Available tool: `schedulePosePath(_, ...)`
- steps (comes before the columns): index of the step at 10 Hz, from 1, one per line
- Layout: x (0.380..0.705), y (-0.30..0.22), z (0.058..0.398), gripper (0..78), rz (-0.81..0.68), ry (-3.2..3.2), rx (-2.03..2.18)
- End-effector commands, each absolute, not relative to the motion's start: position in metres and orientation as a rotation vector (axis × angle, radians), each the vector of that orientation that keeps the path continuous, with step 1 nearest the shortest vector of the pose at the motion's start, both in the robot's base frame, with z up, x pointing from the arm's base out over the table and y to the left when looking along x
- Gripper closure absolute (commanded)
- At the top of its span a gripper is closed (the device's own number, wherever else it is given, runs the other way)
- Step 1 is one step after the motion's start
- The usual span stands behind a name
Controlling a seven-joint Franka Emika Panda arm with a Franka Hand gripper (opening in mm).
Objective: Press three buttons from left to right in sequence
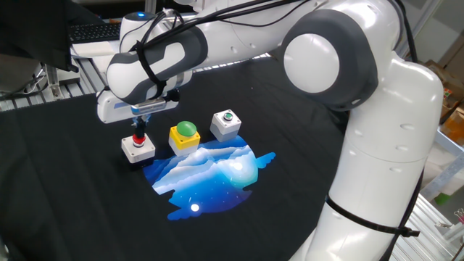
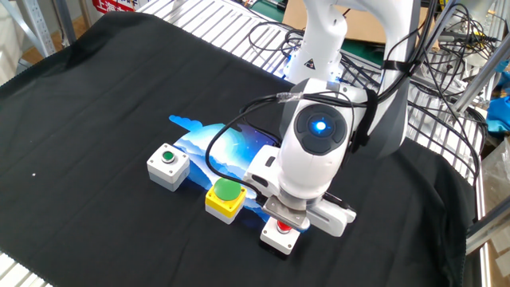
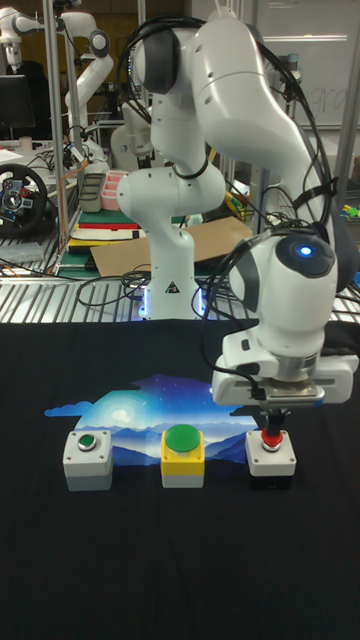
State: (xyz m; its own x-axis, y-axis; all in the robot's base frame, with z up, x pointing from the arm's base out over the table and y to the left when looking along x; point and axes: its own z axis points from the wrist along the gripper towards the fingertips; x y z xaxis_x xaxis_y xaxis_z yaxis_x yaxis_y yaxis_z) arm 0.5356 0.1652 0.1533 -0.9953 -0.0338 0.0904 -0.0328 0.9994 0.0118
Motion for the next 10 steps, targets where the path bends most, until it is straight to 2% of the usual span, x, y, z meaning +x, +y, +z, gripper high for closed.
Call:
schedulePosePath(1,0.5335,0.167,0.1522,76.4,-0.018,-3.056,0.045)
schedulePosePath(10,0.5342,0.167,0.1501,76.4,-0.018,-3.064,0.035)
